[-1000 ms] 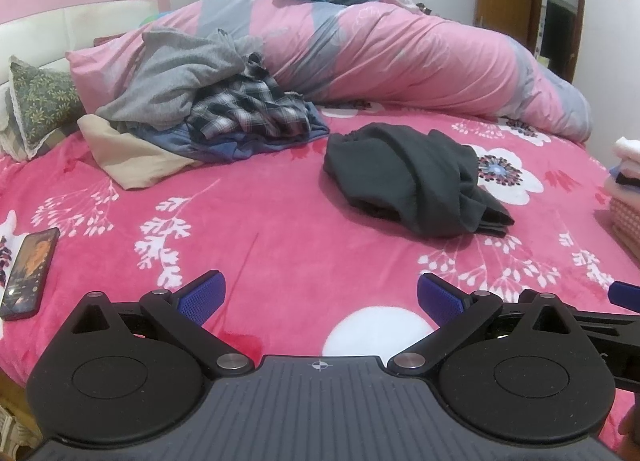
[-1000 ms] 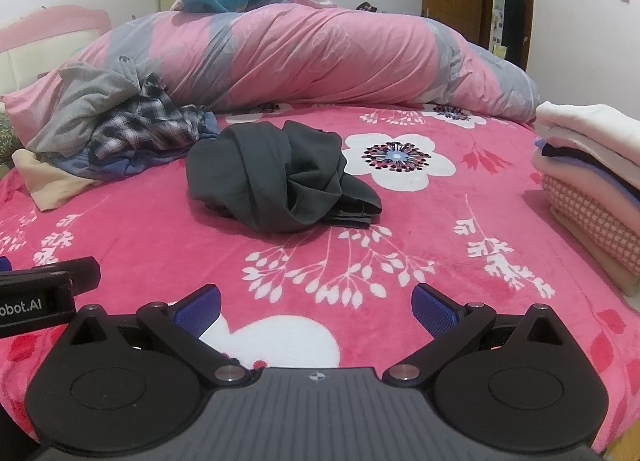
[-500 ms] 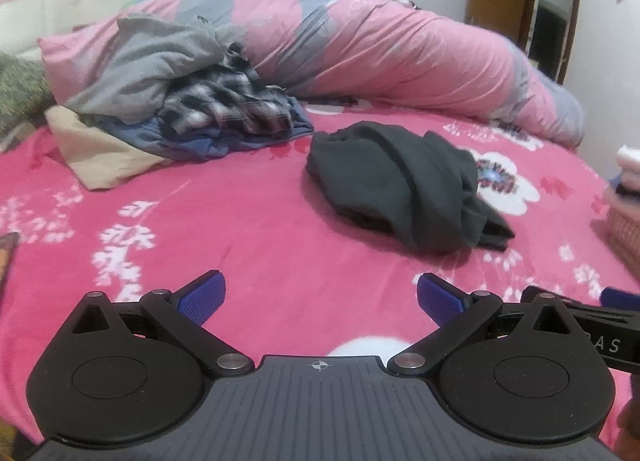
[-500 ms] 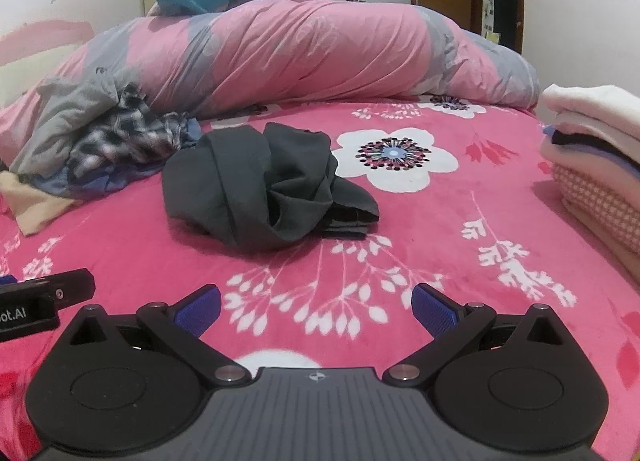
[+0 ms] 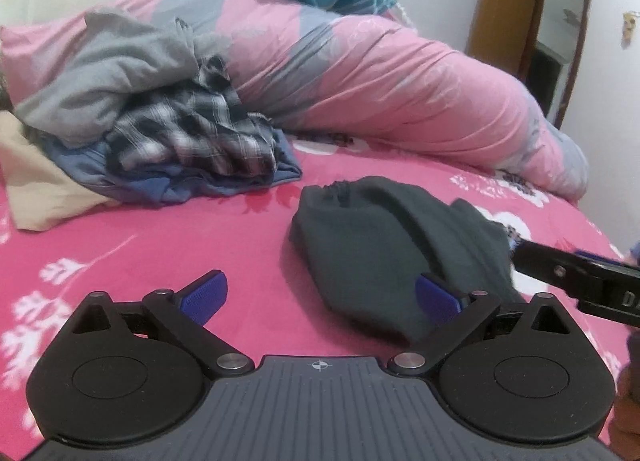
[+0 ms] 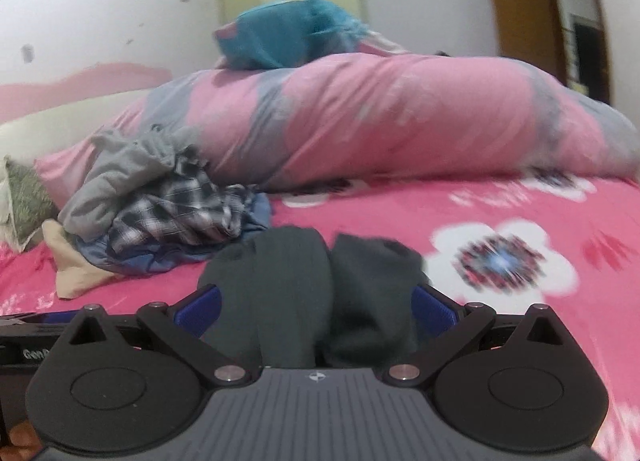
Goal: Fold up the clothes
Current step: 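Grasp the waistband of the dark grey shorts with left and right grippers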
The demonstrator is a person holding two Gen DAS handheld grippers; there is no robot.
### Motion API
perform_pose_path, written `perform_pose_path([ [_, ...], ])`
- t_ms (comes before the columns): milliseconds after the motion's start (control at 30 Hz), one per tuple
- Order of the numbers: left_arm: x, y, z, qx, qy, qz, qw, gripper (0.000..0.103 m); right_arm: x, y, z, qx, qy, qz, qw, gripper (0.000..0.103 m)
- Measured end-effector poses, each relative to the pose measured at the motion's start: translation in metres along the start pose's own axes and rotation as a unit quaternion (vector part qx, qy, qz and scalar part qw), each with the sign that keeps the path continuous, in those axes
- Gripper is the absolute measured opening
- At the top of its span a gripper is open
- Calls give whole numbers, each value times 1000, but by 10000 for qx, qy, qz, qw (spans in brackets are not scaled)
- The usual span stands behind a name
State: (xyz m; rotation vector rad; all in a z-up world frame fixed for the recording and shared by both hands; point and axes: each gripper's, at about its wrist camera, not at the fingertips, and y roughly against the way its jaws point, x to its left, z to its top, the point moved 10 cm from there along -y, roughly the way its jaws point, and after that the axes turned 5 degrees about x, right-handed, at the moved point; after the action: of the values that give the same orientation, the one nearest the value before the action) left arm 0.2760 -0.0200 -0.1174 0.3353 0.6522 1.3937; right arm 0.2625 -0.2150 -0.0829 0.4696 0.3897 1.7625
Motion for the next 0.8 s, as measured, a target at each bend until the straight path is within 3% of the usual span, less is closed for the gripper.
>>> perform_pose_path([
  [100,6,-28,5,153,221,-124,9996,84,1,-35,2,146,168,79,9997,99],
  [167,5,-46,4,386,291,-292,9984,73,-2,-54,-4,346,69,170,9992,91],
  [233,1,-55,1,521,300,-425,9973,60,-5,-66,-11,536,-20,262,9982,67],
  [267,-1,-54,-1,542,291,-473,9970,51,-7,-70,-15,608,-31,278,9978,62],
  [300,-4,-54,-3,563,282,-521,9967,46,-8,-71,-18,651,-63,309,9974,45],
  [333,-7,-54,-5,584,273,-569,9963,30,-10,-70,-20,675,-110,348,9971,23],
  [367,-9,-54,-7,605,264,-617,9959,14,-10,-68,-21,686,-170,406,9967,16],
  [433,-15,-54,-12,647,246,-713,9951,3,-13,-59,-21,619,-279,482,9965,6],
  [567,-22,-41,-15,649,207,-892,9937,0,-9,-29,-15,470,-403,572,9964,2],
  [800,-24,42,-48,712,190,-1457,9866,0,17,64,-31,208,-113,956,9951,2],
])
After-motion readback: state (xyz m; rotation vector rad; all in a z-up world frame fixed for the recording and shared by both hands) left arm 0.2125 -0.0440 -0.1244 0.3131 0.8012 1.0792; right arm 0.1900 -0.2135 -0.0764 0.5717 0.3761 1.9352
